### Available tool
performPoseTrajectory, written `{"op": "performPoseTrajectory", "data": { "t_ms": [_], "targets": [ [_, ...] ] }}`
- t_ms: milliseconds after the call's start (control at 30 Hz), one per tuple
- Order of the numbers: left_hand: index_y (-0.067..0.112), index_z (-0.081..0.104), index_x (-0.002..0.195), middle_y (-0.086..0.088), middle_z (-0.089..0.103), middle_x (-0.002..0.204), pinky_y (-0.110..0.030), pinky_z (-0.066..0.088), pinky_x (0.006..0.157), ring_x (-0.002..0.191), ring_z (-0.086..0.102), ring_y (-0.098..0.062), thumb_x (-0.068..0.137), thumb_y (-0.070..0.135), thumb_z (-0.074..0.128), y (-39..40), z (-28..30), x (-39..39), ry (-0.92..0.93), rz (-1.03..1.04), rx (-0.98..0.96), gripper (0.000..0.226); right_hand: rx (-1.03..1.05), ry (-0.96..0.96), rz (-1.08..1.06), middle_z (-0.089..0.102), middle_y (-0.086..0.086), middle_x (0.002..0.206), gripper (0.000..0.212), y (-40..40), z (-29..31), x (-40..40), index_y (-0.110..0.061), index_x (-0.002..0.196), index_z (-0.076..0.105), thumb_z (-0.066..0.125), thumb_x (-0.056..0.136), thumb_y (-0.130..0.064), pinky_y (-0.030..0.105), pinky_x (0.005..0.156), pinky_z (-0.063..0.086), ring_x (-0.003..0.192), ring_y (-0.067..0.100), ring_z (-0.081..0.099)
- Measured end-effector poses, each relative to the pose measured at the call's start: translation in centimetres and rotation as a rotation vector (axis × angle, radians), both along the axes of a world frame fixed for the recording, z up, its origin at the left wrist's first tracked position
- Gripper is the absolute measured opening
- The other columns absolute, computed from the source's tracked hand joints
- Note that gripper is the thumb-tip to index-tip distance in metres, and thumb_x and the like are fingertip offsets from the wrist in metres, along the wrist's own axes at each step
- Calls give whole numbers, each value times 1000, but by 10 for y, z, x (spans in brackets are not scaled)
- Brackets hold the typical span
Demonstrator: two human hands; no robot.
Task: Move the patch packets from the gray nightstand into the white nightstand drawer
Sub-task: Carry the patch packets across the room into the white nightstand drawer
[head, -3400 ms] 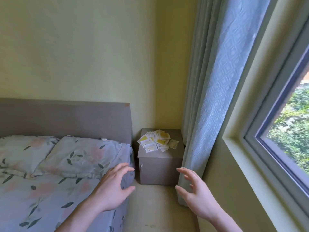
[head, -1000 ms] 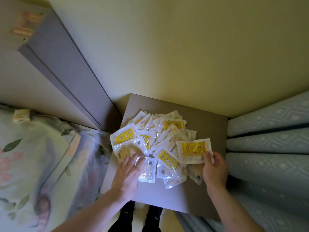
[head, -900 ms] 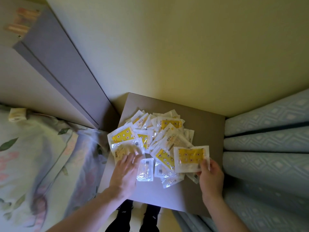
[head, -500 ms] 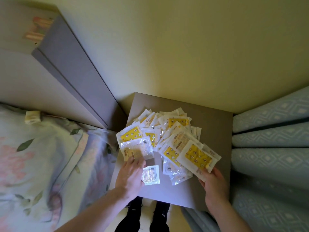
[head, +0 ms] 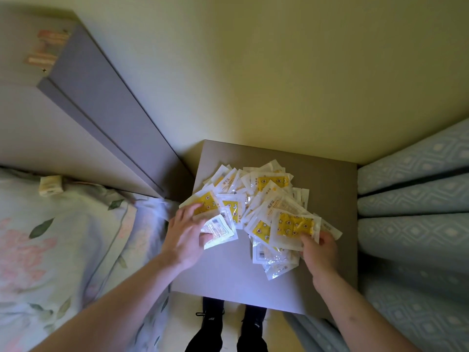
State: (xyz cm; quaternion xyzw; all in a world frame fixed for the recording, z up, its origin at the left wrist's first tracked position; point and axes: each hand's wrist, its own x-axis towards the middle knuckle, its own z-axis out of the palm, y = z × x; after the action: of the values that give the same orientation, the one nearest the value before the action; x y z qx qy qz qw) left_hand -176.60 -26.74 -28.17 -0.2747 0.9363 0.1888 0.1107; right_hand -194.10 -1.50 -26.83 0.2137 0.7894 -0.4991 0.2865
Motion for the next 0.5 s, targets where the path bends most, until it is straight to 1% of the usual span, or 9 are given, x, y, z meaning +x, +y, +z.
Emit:
{"op": "performPoseTrajectory", "data": {
  "t_ms": [67, 133, 200, 267, 333, 367, 400, 467, 500],
  "targets": [
    [19, 67, 126, -1, 53, 136, -42, 44, 104, 125, 48, -26, 84, 39, 77, -2, -4, 0, 18, 28, 4, 48, 11, 1, -15, 67, 7, 118, 40, -1, -3, -1, -13, 123, 61, 76, 86, -17, 26, 66, 49, 100, 28, 65],
    [17, 66, 120, -1, 60, 125, -39, 47, 97, 115, 53, -25, 81, 38, 81, 0, -6, 2, 35, 59, 12, 47, 15, 19, -15, 66, 7, 117, 46, -2, -2, 0, -12, 125, 59, 79, 84, -15, 22, 60, 41, 94, 26, 63],
    [19, 61, 123, 0, 62, 125, -37, 45, 97, 116, 52, -24, 80, 35, 83, 2, -6, 3, 60, 95, 60, 51, 18, 13, -19, 66, 6, 115, 49, -2, -3, -1, -13, 125, 58, 81, 82, -14, 23, 60, 42, 91, 25, 62],
    [22, 55, 132, 1, 53, 131, -33, 43, 101, 118, 49, -19, 78, 32, 86, 3, -7, 4, 106, 142, 134, 64, 22, 5, -13, 68, 4, 112, 48, -2, -1, -1, -16, 121, 60, 84, 80, -13, 26, 65, 46, 90, 23, 64],
    [23, 50, 137, 1, 42, 135, -32, 43, 106, 119, 45, -14, 74, 32, 89, 0, -8, 4, 127, 206, 203, 76, 11, -12, 1, 71, 2, 108, 40, 0, -1, -2, -20, 112, 65, 85, 78, -12, 29, 71, 50, 89, 20, 67],
    [22, 51, 136, 1, 40, 135, -32, 43, 106, 119, 45, -14, 72, 35, 90, -2, -9, 4, 114, 222, 208, 76, 1, -31, 19, 73, 1, 107, 36, 2, 0, -2, -21, 109, 68, 85, 79, -12, 29, 71, 52, 90, 19, 68],
    [22, 55, 131, 0, 41, 133, -33, 44, 105, 119, 47, -16, 69, 40, 91, -5, -10, 4, 101, 218, 175, 74, -10, -51, 41, 73, 1, 106, 33, 3, 1, -2, -20, 109, 70, 84, 80, -12, 27, 67, 54, 90, 17, 69],
    [24, 63, 115, 1, 44, 131, -38, 45, 103, 121, 46, -22, 59, 55, 91, -13, -13, 5, 81, 181, 68, 70, -31, -89, 88, 74, 2, 105, 29, 5, 3, -3, -17, 109, 73, 83, 83, -12, 22, 58, 51, 88, 14, 68],
    [26, 65, 108, 2, 43, 134, -39, 43, 103, 125, 43, -23, 54, 61, 91, -17, -14, 5, 71, 165, 39, 68, -37, -97, 94, 74, 3, 106, 27, 6, 3, -4, -16, 109, 73, 82, 83, -13, 23, 59, 51, 89, 15, 68]
  ]
}}
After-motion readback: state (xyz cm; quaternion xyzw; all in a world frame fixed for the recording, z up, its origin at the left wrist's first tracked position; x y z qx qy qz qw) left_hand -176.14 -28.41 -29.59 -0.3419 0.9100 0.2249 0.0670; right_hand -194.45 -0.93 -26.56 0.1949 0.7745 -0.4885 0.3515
